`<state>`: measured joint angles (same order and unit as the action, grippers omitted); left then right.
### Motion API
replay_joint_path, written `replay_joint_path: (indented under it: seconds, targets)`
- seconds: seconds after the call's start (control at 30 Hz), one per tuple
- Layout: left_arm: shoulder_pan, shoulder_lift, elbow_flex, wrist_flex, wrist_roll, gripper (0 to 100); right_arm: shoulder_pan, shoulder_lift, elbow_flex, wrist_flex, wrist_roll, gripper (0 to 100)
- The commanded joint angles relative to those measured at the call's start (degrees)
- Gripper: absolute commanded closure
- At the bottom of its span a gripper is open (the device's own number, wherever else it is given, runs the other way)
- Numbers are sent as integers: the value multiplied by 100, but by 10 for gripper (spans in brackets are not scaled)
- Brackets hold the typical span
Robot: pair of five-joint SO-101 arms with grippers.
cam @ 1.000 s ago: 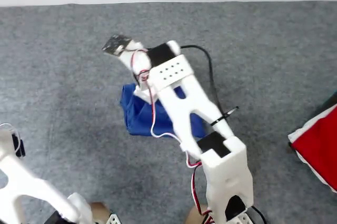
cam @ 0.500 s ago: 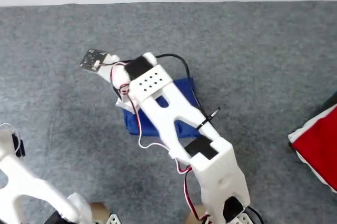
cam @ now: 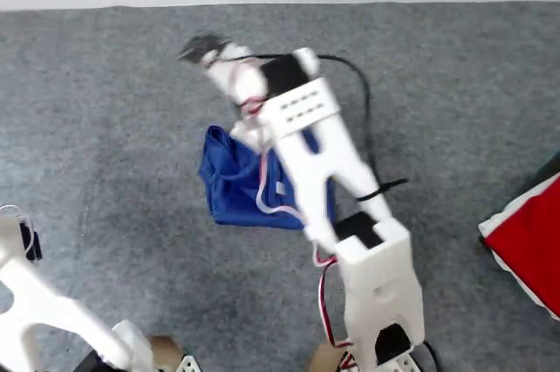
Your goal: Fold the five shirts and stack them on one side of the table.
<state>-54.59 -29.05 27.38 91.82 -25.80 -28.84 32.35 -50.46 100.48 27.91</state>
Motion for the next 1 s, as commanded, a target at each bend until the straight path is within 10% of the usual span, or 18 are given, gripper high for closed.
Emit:
replay_joint_path:
  seconds: [0.0,0.3,0.73,0.97]
  targets:
    - [35,-176,-224,53,-9,914,585,48,-246,224,105,990]
    - [44,-176,-224,53,-9,914,418,1253,-264,-31,273,988]
    - [44,-176,-224,35,-9,914,-1727,673,-237,242,264,988]
    - [44,-176,-224,35,-9,914,-1490,-13,-237,224,299,988]
